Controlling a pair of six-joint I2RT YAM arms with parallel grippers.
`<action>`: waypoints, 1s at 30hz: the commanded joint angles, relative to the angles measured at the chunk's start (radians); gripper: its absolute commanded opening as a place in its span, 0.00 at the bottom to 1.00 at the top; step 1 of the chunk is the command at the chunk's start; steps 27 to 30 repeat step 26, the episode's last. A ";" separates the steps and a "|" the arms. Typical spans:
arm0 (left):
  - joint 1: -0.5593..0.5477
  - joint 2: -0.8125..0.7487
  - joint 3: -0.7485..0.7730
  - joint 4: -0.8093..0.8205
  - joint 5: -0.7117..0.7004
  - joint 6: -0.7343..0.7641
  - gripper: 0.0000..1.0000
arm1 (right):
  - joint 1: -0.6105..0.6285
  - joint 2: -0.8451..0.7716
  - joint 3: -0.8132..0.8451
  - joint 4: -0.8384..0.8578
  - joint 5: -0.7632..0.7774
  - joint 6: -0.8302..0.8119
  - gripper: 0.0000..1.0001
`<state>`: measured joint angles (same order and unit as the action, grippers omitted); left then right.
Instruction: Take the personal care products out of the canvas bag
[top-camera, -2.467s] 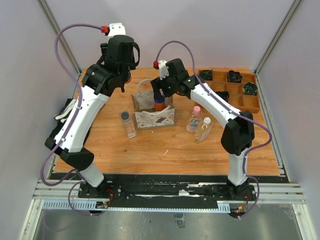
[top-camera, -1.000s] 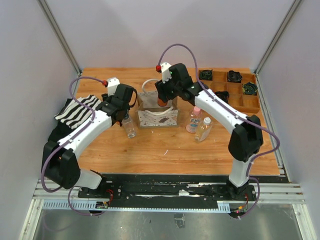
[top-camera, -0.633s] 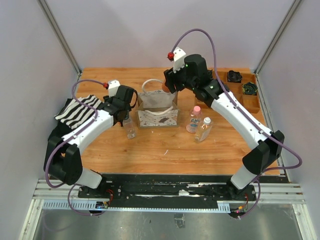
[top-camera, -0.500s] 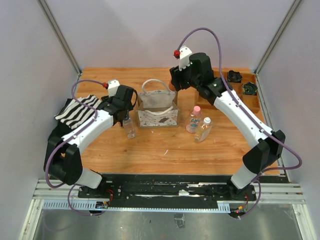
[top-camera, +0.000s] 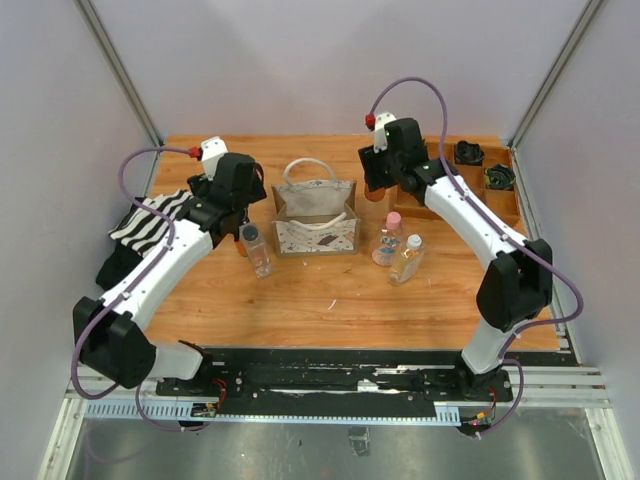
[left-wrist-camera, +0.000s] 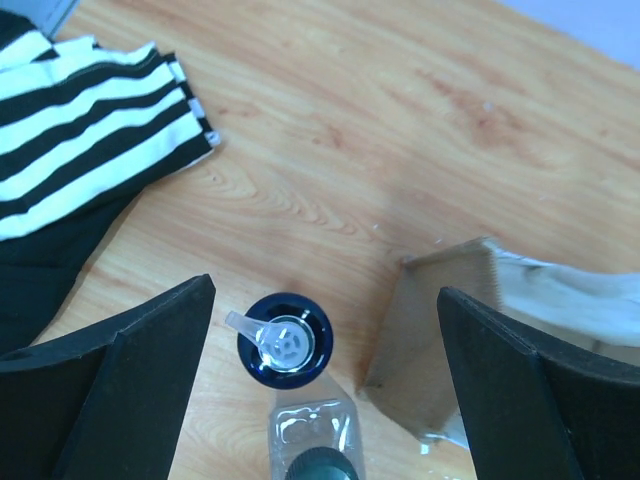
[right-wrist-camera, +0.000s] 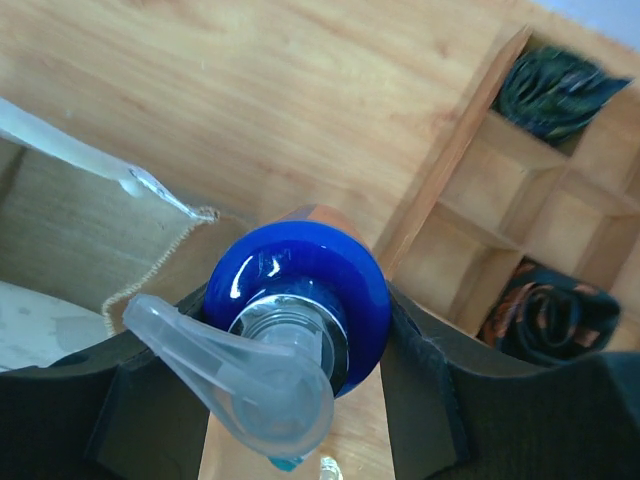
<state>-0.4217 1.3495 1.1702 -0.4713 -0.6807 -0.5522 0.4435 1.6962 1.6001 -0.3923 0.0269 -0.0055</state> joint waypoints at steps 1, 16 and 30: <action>0.004 -0.062 0.068 -0.015 0.021 0.024 0.98 | -0.015 0.062 -0.040 0.076 -0.003 0.031 0.25; 0.004 -0.076 0.159 -0.011 0.105 0.101 0.99 | -0.016 0.141 -0.080 0.058 0.028 0.081 0.95; 0.004 -0.083 0.184 -0.008 0.148 0.122 0.99 | 0.000 -0.216 0.015 -0.043 0.208 0.093 0.98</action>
